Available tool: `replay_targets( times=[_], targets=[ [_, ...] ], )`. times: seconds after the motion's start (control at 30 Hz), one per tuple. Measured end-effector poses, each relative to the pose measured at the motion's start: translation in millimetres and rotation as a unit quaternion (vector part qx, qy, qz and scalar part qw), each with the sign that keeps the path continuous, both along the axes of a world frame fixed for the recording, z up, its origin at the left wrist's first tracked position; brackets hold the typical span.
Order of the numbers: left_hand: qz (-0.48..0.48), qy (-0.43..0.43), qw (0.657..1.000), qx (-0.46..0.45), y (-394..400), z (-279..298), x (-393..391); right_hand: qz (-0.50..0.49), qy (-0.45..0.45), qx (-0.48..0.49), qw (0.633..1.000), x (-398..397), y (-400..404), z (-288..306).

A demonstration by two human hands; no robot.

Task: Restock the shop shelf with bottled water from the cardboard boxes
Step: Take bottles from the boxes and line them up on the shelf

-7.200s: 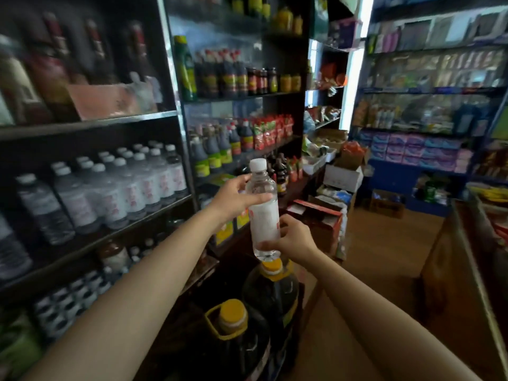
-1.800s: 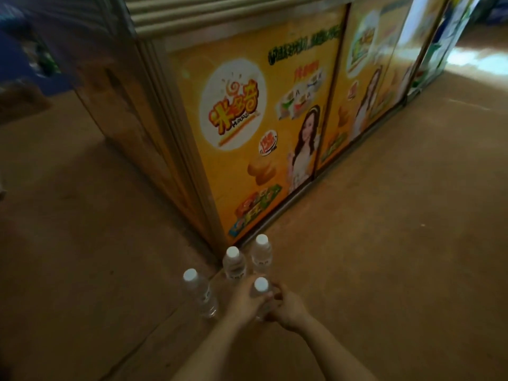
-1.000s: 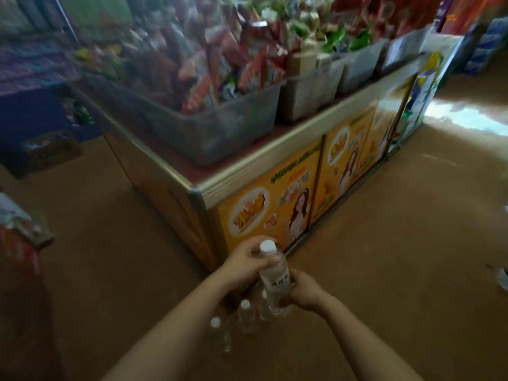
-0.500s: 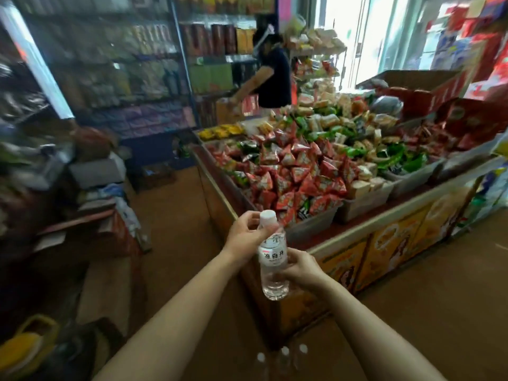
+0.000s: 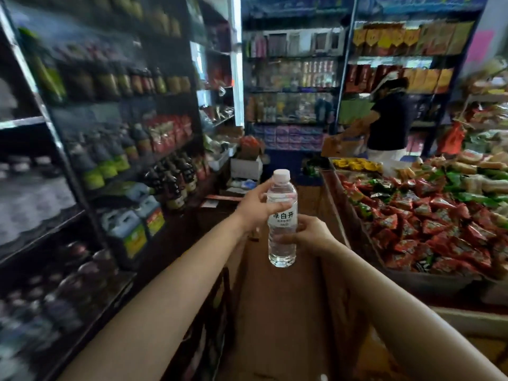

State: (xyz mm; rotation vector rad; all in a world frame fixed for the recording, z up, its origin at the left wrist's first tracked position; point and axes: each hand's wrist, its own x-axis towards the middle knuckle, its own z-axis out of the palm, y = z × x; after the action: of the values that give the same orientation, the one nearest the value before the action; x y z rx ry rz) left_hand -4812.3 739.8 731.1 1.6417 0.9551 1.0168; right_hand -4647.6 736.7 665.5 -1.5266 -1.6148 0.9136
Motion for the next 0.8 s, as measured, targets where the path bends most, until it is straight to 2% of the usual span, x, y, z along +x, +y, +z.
replay_targets(
  times=[0.2, 0.47, 0.6, 0.8],
  targets=[
    [0.139, 0.018, 0.99, 0.02, -23, 13, -127, 0.11, 0.0, 0.008, 0.994, -130, 11, 18],
    [0.292, 0.036, 0.956, 0.018, -58, 27, -300, 0.22, -0.008, 0.038, 0.975, -328, 10, 32],
    [0.361, 0.064, 0.93, 0.031, -82, 23, -381, 0.269, 0.004, 0.041, 0.962, -419, -1, 30],
    [0.487, 0.066, 0.871, 0.01, -111, 5, -491, 0.323, 0.007, 0.037, 0.946, -544, -16, 18]
  ],
)
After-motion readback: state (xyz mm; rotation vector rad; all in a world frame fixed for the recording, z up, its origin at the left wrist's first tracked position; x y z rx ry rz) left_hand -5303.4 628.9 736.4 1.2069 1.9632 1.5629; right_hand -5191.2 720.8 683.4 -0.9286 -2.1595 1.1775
